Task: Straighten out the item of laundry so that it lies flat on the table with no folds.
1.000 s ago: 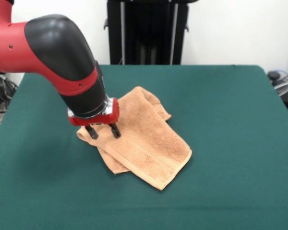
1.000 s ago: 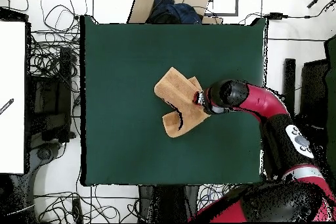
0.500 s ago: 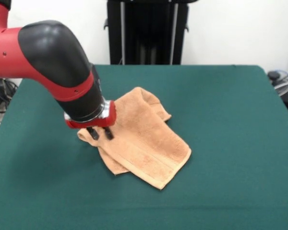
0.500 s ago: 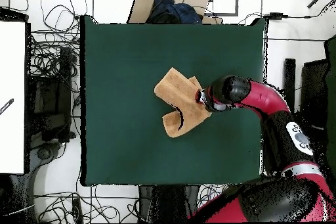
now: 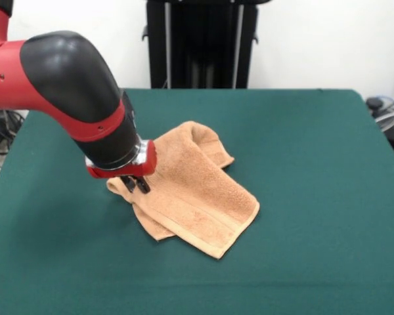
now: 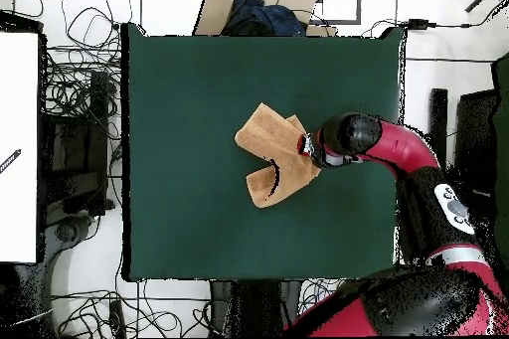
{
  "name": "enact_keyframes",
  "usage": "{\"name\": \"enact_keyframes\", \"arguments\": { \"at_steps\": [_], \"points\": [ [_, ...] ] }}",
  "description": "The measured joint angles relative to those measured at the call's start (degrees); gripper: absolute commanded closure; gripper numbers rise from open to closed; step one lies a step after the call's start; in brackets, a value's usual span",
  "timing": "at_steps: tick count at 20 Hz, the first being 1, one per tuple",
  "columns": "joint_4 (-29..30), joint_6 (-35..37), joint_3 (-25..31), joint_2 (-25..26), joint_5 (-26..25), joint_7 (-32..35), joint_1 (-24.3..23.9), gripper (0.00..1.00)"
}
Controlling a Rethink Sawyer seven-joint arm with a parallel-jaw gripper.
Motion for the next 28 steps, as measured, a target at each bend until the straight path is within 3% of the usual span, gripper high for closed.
{"name": "enact_keyframes", "arguments": {
  "at_steps": [8, 16, 28],
  "points": [
    [0.80, -0.76, -0.02, -0.50, -0.11, 0.00, -0.02, 1.00],
    [7.41, -6.55, -0.02, -5.95, -0.19, -0.01, 0.11, 1.00],
    [14.97, -7.24, -0.02, -14.36, 1.51, -0.01, 1.66, 1.00]
  ]
}}
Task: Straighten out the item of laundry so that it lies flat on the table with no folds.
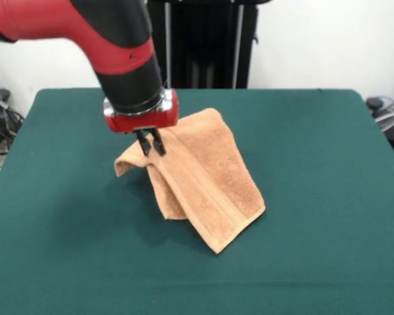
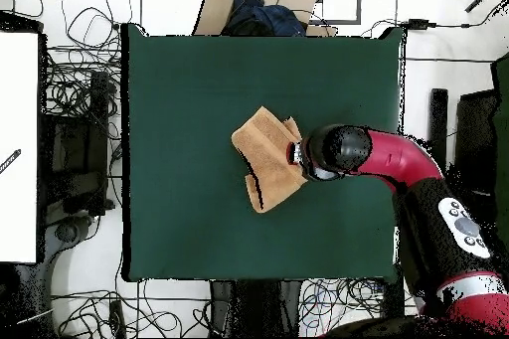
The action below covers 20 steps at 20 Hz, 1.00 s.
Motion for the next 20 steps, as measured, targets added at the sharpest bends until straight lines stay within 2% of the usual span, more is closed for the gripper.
{"name": "enact_keyframes", "arguments": {
  "at_steps": [10, 15, 20],
  "points": [
    [3.11, 0.01, -0.11, -7.52, 2.33, 0.00, 4.90, 1.00],
    [4.53, 0.02, -0.69, -12.68, 4.53, 0.04, 8.96, 1.00],
    [4.82, -0.35, -1.78, -15.08, 5.35, 0.04, 11.93, 1.00]
  ]
}}
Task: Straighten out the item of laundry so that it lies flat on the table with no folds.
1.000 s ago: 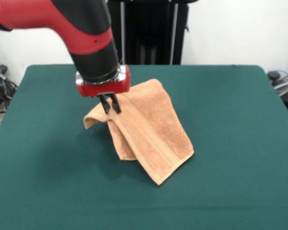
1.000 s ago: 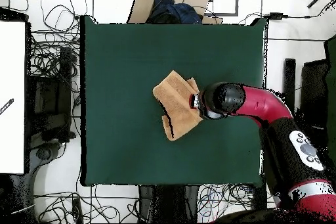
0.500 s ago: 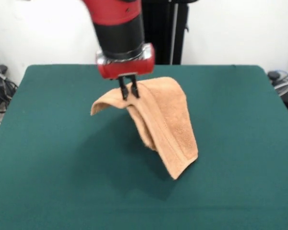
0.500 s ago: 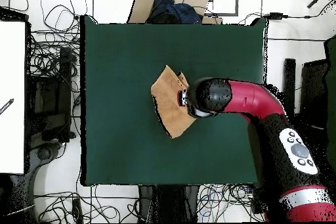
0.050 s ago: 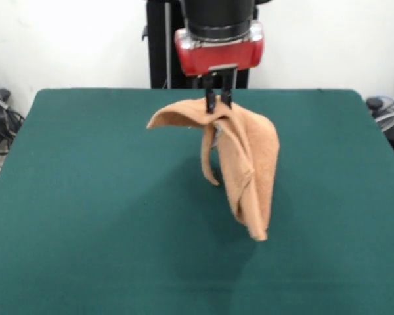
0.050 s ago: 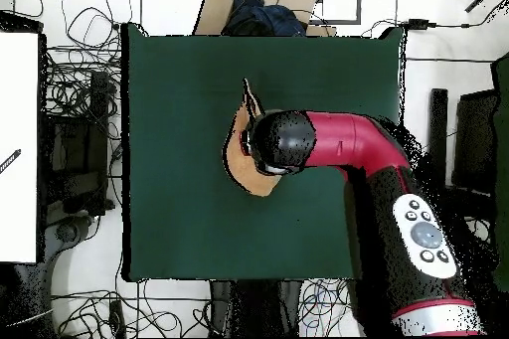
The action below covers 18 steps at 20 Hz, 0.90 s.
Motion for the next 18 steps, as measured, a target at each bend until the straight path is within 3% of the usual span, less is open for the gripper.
{"name": "enact_keyframes", "arguments": {
  "at_steps": [1, 2, 18],
  "points": [
    [0.01, -0.12, -0.17, -0.21, 0.05, 0.00, 0.34, 1.00],
    [0.16, -1.10, -0.52, -1.01, 0.15, 0.00, 1.51, 0.00],
    [1.11, -3.43, -1.20, -2.31, 2.61, 0.00, 2.89, 0.00]
  ]
}}
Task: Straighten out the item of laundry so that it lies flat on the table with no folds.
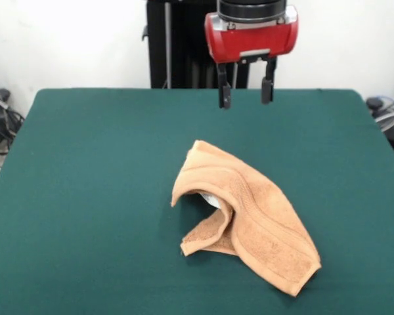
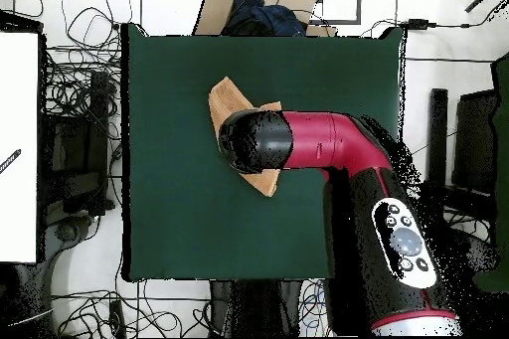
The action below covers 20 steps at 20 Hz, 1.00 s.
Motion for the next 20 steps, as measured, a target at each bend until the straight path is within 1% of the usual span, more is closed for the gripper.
{"name": "enact_keyframes", "arguments": {
  "at_steps": [9, 14, 17, 18, 20],
  "points": [
    [0.24, -0.68, -1.98, 1.00, 1.54, 0.00, -0.12, 0.00],
    [0.24, -0.97, -2.47, 3.42, 1.77, 0.00, -0.91, 0.00],
    [0.22, -1.49, -2.47, 5.87, 1.79, 0.00, -1.87, 0.00],
    [0.22, -2.05, -2.47, 7.47, 1.79, 0.00, -2.50, 0.00],
    [0.21, -2.53, -2.47, 8.65, 1.79, 0.00, -2.95, 0.00]
  ]
}}
